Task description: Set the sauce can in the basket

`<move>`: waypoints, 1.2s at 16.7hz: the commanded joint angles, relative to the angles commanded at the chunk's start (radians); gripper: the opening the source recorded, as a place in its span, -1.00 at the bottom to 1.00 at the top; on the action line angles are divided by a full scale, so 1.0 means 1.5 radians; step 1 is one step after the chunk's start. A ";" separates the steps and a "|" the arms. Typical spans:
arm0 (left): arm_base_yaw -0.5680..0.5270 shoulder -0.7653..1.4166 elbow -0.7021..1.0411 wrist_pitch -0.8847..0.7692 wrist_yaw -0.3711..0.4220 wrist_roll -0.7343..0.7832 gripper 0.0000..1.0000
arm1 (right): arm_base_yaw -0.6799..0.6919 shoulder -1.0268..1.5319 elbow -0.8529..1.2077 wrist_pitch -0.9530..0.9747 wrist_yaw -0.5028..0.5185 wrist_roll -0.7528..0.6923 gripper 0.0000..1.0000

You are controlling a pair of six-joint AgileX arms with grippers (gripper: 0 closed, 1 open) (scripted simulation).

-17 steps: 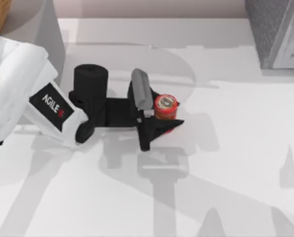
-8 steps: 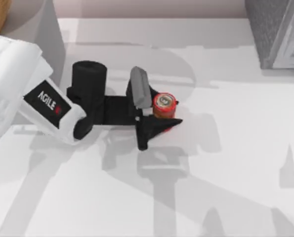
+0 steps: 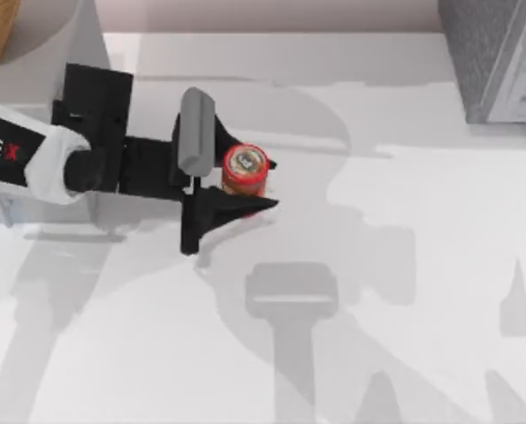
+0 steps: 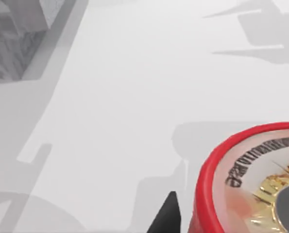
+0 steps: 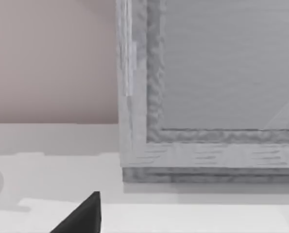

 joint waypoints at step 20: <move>0.332 -0.468 -0.127 -1.123 0.134 0.732 -1.00 | 0.000 0.000 0.000 0.000 0.000 0.000 1.00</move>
